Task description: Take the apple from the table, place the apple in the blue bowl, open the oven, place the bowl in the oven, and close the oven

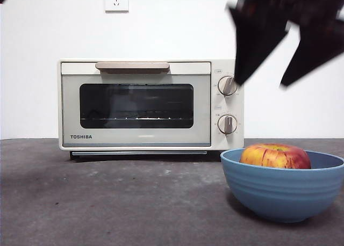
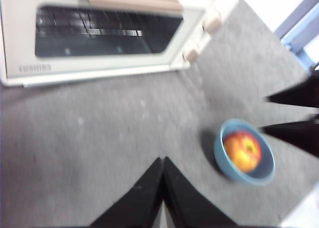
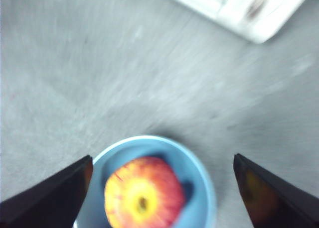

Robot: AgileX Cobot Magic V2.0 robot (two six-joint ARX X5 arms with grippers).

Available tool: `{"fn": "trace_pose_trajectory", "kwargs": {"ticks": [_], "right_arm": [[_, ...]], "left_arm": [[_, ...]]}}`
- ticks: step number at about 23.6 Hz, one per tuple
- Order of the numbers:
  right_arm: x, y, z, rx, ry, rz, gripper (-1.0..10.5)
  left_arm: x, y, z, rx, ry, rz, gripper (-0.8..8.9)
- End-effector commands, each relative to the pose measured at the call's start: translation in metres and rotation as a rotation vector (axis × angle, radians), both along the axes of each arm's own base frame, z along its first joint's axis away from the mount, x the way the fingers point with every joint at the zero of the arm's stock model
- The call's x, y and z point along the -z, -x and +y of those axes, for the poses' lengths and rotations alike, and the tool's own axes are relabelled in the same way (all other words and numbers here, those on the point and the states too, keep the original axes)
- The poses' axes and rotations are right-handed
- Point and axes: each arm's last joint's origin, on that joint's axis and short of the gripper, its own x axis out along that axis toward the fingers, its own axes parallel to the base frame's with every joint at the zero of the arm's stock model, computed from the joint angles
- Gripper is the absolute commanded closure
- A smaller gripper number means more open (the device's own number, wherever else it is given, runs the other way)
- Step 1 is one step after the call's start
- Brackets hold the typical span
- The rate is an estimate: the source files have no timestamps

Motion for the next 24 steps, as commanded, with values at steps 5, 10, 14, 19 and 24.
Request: {"fn": "trace_pose_trajectory", "kwargs": {"ticks": [5, 10, 14, 19, 24], "right_arm": [[-0.019, 0.023, -0.043, 0.111, 0.041, 0.048, 5.0], [-0.017, 0.033, -0.061, 0.160, 0.011, 0.085, 5.0], [-0.006, 0.037, -0.066, 0.154, -0.055, 0.148, 5.0], [0.010, 0.037, -0.071, 0.164, -0.090, 0.203, 5.0], [0.017, 0.036, -0.074, 0.191, -0.083, 0.221, 5.0]], "left_arm": [[-0.009, -0.052, -0.017, 0.012, 0.028, -0.063, 8.06], [-0.017, -0.098, -0.036, 0.012, 0.014, -0.110, 8.06], [-0.020, -0.125, -0.048, 0.010, 0.000, -0.123, 8.06], [-0.020, -0.160, -0.061, 0.003, -0.052, -0.133, 8.06], [-0.017, -0.187, -0.072, 0.011, -0.084, -0.126, 8.06]]}}
